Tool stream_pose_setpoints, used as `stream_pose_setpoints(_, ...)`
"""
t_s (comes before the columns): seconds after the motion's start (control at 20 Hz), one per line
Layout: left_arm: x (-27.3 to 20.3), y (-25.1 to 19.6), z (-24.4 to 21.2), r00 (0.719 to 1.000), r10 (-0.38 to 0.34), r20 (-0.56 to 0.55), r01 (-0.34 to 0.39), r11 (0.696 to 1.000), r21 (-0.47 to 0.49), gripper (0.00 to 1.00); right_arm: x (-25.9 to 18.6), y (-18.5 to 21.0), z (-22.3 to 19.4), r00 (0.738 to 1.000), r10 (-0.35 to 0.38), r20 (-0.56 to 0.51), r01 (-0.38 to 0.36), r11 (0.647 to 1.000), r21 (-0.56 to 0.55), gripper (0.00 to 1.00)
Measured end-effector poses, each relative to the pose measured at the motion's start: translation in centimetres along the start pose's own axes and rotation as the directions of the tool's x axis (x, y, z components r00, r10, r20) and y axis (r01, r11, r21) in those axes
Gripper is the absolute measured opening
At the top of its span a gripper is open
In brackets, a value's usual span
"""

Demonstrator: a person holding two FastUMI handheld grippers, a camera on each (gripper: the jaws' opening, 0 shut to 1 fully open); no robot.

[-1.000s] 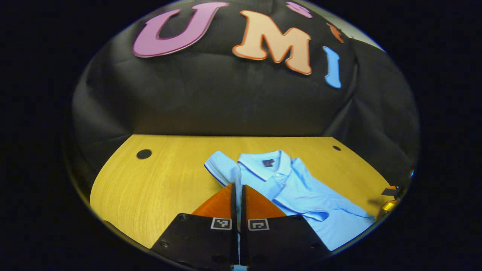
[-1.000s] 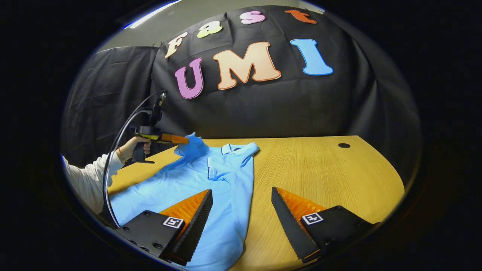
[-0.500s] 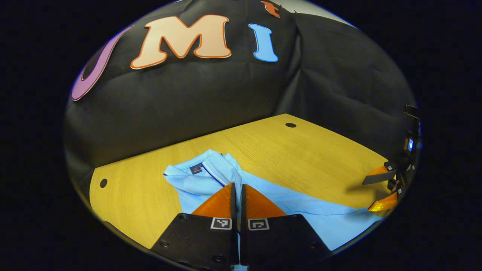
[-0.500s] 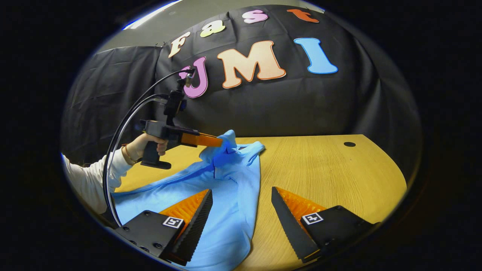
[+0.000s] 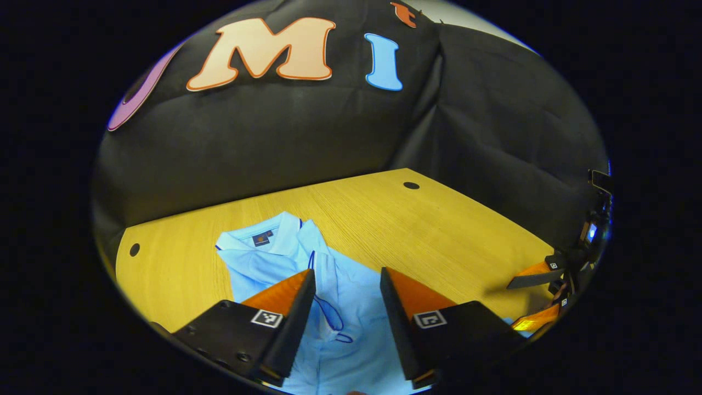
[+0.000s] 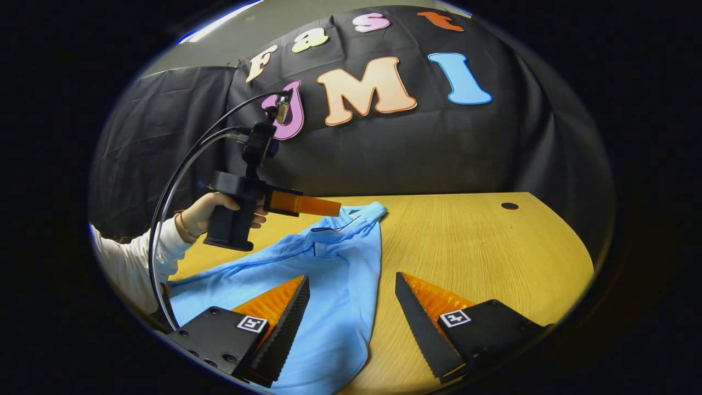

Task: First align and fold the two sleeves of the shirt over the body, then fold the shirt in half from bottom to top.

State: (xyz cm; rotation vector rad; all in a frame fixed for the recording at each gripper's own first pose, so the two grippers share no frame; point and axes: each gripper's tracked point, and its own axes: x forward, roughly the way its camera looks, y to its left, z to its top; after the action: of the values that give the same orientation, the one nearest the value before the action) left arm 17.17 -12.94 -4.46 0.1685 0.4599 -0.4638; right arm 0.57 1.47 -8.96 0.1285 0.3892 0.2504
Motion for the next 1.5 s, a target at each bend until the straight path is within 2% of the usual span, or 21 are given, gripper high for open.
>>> stream_pose_setpoints(0.05, -1.3, 0.7, -0.1, 0.999, 0.037, 0.013, -0.037, 0.999, 0.014, 0.86, -0.2, 0.2, 0.0, 1.000, 0.004, -0.003, -0.004, 1.000, -0.001, 0.98)
stream_pose_setpoints(0.15, -4.0, 1.6, -0.4, 0.994, 0.095, 0.046, -0.098, 0.994, 0.058, 0.98, -1.6, 1.0, -1.0, 1.000, 0.014, -0.017, -0.014, 1.000, -0.003, 0.98)
stream_pose_setpoints(0.35, -10.5, 2.4, -3.2, 0.985, 0.158, 0.069, -0.164, 0.983, 0.079, 0.98, -3.4, 2.4, -2.9, 0.998, 0.020, -0.061, -0.022, 0.999, -0.029, 0.98)
stream_pose_setpoints(0.6, -17.6, 2.6, -10.0, 0.976, 0.215, 0.041, -0.214, 0.977, -0.011, 0.96, -5.3, 4.6, -5.6, 0.992, 0.048, -0.120, -0.055, 0.997, -0.052, 0.98)
stream_pose_setpoints(0.85, -22.5, 1.5, -17.0, 0.972, 0.232, -0.037, -0.234, 0.969, -0.083, 0.96, -6.5, 6.0, -7.3, 0.987, 0.071, -0.147, -0.083, 0.993, -0.079, 0.98)
stream_pose_setpoints(1.1, -25.7, 0.3, -21.5, 0.966, 0.247, -0.073, -0.254, 0.961, -0.108, 0.96, -8.5, 5.4, -9.4, 0.982, 0.038, -0.187, -0.058, 0.993, -0.101, 0.98)
stream_pose_setpoints(1.35, -26.6, -0.6, -23.3, 0.966, 0.246, -0.076, -0.255, 0.957, -0.140, 0.95, -9.5, 4.8, -11.0, 0.977, 0.007, -0.212, -0.028, 0.995, -0.097, 0.98)
stream_pose_setpoints(1.5, -26.6, -1.1, -24.0, 0.966, 0.242, -0.088, -0.253, 0.956, -0.149, 0.96, -9.5, 4.9, -11.4, 0.979, -0.004, -0.203, -0.026, 0.989, -0.148, 0.98)
